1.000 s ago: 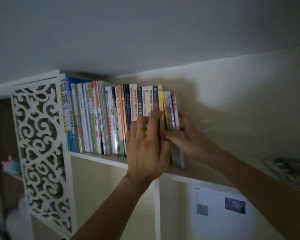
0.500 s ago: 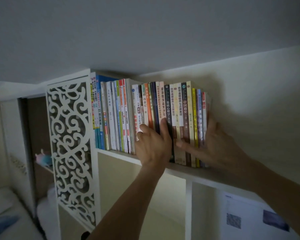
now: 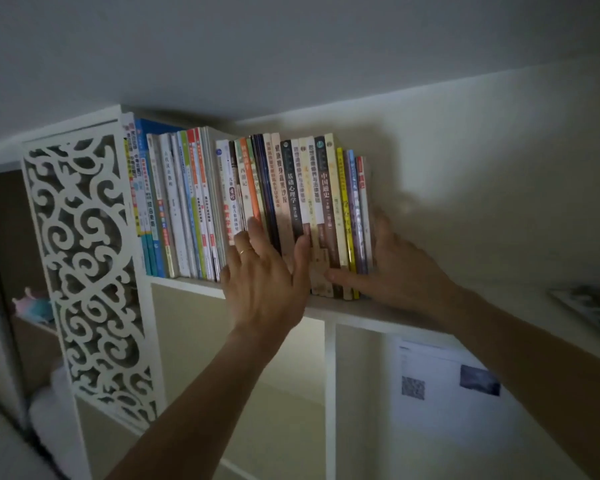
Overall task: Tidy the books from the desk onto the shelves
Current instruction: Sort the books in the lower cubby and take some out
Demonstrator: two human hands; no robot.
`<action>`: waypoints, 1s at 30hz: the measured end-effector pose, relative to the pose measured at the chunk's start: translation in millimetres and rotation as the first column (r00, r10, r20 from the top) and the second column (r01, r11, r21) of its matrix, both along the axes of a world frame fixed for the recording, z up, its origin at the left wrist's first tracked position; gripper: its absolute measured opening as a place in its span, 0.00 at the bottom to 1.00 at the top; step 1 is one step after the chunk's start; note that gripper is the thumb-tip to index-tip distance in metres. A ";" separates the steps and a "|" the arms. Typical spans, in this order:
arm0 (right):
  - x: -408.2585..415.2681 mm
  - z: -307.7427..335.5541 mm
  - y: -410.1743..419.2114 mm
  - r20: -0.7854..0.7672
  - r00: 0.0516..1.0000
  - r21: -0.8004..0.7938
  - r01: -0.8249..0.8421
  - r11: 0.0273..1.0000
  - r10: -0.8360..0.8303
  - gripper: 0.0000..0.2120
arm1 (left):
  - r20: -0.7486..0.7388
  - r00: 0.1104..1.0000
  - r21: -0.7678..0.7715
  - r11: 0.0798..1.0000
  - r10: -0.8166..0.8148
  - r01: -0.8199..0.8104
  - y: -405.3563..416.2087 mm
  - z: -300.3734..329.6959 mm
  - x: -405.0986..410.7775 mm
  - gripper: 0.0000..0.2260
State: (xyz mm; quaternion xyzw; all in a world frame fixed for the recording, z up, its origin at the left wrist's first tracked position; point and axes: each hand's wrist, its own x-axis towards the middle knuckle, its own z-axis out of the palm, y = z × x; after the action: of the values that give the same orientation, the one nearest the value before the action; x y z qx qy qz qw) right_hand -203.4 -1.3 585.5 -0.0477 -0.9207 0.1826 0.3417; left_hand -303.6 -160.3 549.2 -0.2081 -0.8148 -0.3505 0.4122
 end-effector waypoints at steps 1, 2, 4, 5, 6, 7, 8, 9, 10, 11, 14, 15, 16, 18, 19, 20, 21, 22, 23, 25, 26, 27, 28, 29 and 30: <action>5.7 -5.0 -0.2 0.009 1.000 0.005 0.024 1.000 -0.024 0.60 | -0.089 0.996 -0.064 0.998 -0.012 0.007 -3.1 -5.8 6.6 0.33; 11.9 -9.0 -0.9 0.013 0.999 0.006 0.046 0.999 -0.046 0.58 | -0.190 0.980 -0.129 0.991 -0.064 0.040 -5.3 -8.8 11.4 0.33; 23.8 -13.8 -2.8 0.001 0.995 0.035 0.103 0.994 -0.103 0.52 | -0.375 0.894 -0.279 0.950 -0.245 0.143 -1.5 -8.7 17.8 0.29; 28.3 -14.3 -3.3 -0.009 0.989 0.074 0.145 0.987 -0.145 0.48 | -0.423 0.845 -0.349 0.919 -0.328 0.182 4.3 -7.2 19.5 0.28; 33.2 -13.0 -4.4 -0.011 0.982 0.116 0.187 0.975 -0.187 0.45 | -0.439 0.815 -0.404 0.893 -0.378 0.197 10.8 -5.1 19.3 0.27; 39.8 -10.5 -5.8 0.000 0.975 0.143 0.222 0.964 -0.224 0.42 | -0.435 0.809 -0.444 0.876 -0.395 0.189 17.9 -3.1 18.0 0.27; 48.5 -7.7 -7.6 0.025 0.968 0.161 0.242 0.957 -0.249 0.40 | -0.429 0.817 -0.463 0.870 -0.384 0.166 24.6 -2.2 16.2 0.27; 58.2 -6.1 -9.2 0.056 0.963 0.182 0.249 0.951 -0.263 0.40 | -0.426 0.833 -0.466 0.875 -0.353 0.133 28.7 -3.5 13.9 0.28; 69.3 -4.7 -10.0 0.083 0.956 0.216 0.257 0.942 -0.280 0.40 | -0.430 0.846 -0.453 0.886 -0.316 0.101 31.3 -5.1 12.8 0.28; 82.2 -4.4 -7.7 0.103 0.945 0.253 0.277 0.927 -0.311 0.40 | -0.434 0.854 -0.430 0.899 -0.286 0.082 34.7 -7.1 15.1 0.28; 124.7 -0.8 11.9 0.096 0.907 0.306 0.364 0.880 -0.409 0.37 | -0.405 0.872 -0.310 0.939 -0.274 0.151 51.2 -7.9 45.2 0.29; 138.1 1.8 19.4 0.097 0.895 0.302 0.391 0.869 -0.436 0.35 | -0.380 0.882 -0.296 0.940 -0.278 0.168 59.6 -6.6 57.7 0.29; 151.5 3.8 26.4 0.105 0.883 0.300 0.411 0.861 -0.458 0.33 | -0.365 0.891 -0.301 0.940 -0.269 0.160 68.8 -6.1 69.3 0.30; 175.8 0.9 40.6 0.149 0.860 0.290 0.433 0.854 -0.487 0.32 | -0.352 0.914 -0.309 0.947 -0.201 0.089 85.7 -8.1 83.4 0.31; 186.4 -4.1 46.9 0.186 0.847 0.287 0.439 0.852 -0.499 0.31 | -0.330 0.932 -0.293 0.955 -0.152 0.052 90.9 -9.9 85.0 0.33; 195.9 -10.6 51.7 0.231 0.832 0.284 0.439 0.852 -0.505 0.30 | -0.298 0.948 -0.270 0.962 -0.107 0.023 93.3 -11.2 84.0 0.34; 203.5 -16.8 54.9 0.280 0.811 0.279 0.443 0.852 -0.514 0.27 | -0.276 0.959 -0.254 0.967 -0.068 -0.004 93.5 -12.1 81.5 0.35; 209.9 -21.7 55.9 0.321 0.786 0.284 0.452 0.846 -0.528 0.24 | -0.260 0.965 -0.248 0.968 -0.040 -0.027 93.1 -13.0 77.9 0.35; 214.5 -25.1 55.4 0.343 0.765 0.301 0.460 0.835 -0.545 0.21 | -0.243 0.970 -0.252 0.967 -0.027 -0.036 92.1 -13.2 75.0 0.36; 218.3 -25.8 52.7 0.320 0.760 0.337 0.467 0.817 -0.566 0.20 | -0.235 0.972 -0.271 0.962 -0.022 -0.044 91.2 -11.2 74.4 0.36; 218.1 -25.7 51.5 0.306 0.763 0.342 0.470 0.814 -0.569 0.20 | -0.237 0.971 -0.277 0.959 -0.014 -0.054 91.2 -9.9 76.3 0.36; 218.3 -25.6 50.6 0.295 0.769 0.333 0.474 0.815 -0.567 0.20 | -0.237 0.972 -0.282 0.957 -0.006 -0.062 91.3 -8.7 79.1 0.36; 218.0 -25.7 51.1 0.283 0.778 0.321 0.475 0.819 -0.562 0.21 | -0.231 0.973 -0.285 0.956 0.005 -0.073 90.9 -7.6 81.6 0.35; 217.1 -25.5 51.2 0.270 0.784 0.321 0.474 0.820 -0.559 0.20 | -0.226 0.974 -0.284 0.955 0.017 -0.083 90.0 -6.2 83.5 0.35; 216.8 -25.6 51.3 0.256 0.787 0.336 0.472 0.815 -0.562 0.19 | -0.220 0.975 -0.281 0.956 0.023 -0.086 88.8 -5.2 85.3 0.35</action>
State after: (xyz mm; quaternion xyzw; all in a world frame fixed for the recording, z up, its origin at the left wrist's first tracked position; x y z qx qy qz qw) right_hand 13.4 50.1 559.9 -0.2869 -0.9320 -0.0493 0.2161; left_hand -218.3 -71.4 544.0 -0.2802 -0.8133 -0.1918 0.4725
